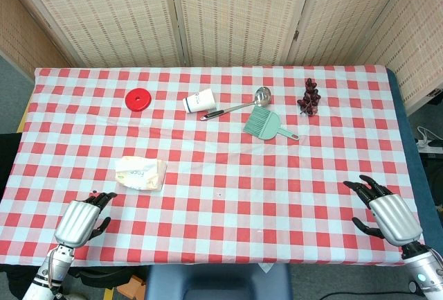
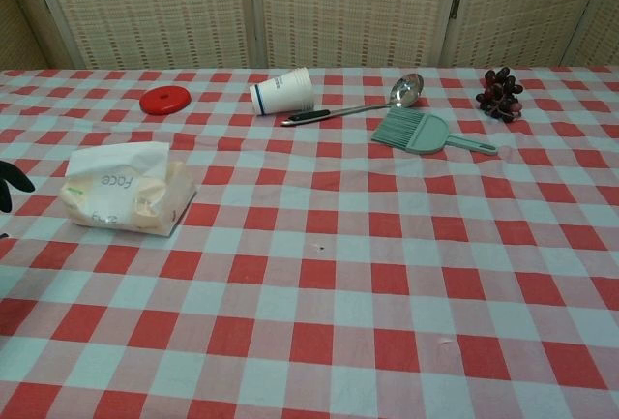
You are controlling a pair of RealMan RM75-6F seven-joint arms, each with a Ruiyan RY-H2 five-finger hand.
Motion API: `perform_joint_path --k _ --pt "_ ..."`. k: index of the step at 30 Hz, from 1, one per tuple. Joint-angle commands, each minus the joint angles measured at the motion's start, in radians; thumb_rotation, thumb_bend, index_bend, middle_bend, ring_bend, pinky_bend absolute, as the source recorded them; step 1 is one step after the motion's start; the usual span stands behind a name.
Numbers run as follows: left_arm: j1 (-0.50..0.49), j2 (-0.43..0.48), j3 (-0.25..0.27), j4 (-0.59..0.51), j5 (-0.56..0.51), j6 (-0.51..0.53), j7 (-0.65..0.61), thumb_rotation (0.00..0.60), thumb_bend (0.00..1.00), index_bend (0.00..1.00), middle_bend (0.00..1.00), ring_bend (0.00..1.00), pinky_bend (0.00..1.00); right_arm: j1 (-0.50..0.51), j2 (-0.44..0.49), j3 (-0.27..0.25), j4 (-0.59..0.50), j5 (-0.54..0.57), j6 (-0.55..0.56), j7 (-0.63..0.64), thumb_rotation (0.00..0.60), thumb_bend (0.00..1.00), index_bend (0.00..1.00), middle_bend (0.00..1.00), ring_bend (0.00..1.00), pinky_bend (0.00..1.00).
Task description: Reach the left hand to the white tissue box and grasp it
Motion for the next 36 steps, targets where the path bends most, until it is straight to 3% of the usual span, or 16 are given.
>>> perform_joint_path --k 1,12,15,17,21,28,36 --pt "0.001 0.001 0.001 -0.001 0.003 0.003 0.001 0.6 0.37 0.28 0.37 0.49 0.81 -0.002 0.0 0.0 0.002 -0.002 0.004 0.002 0.6 0.2 0.17 0.24 0.08 0.32" --pt "-0.002 -0.01 -0.016 0.011 0.003 0.019 0.0 0.6 0.37 0.28 0.43 0.52 0.82 -0.003 -0.001 0.002 0.003 -0.001 0.008 0.005 0.6 0.2 0.17 0.24 0.08 0.32" --pt "-0.018 -0.023 -0.04 0.021 0.005 0.024 0.004 0.6 0.37 0.28 0.58 0.67 0.91 -0.004 0.001 -0.001 0.002 -0.002 0.007 0.002 0.6 0.2 0.17 0.24 0.08 0.32" --pt "-0.043 -0.029 -0.054 0.026 0.009 0.003 0.008 0.6 0.37 0.28 0.74 0.81 0.98 -0.004 0.004 -0.003 0.0 -0.008 0.009 0.01 0.6 0.2 0.17 0.24 0.08 0.32" --pt "-0.102 -0.042 -0.09 0.031 -0.019 -0.071 0.011 0.6 0.37 0.28 0.93 0.94 1.0 -0.006 0.003 0.001 0.003 -0.005 0.018 0.018 0.6 0.2 0.17 0.24 0.08 0.32" --pt "-0.207 -0.095 -0.171 0.07 -0.09 -0.176 0.011 0.6 0.37 0.29 0.99 0.99 1.0 -0.008 0.007 0.0 0.005 -0.008 0.021 0.028 0.6 0.2 0.17 0.24 0.08 0.32" --pt "-0.3 -0.149 -0.203 0.137 -0.157 -0.286 0.019 0.6 0.38 0.29 0.98 0.98 1.0 -0.009 0.007 0.0 0.008 -0.011 0.025 0.033 0.6 0.2 0.17 0.24 0.08 0.32"
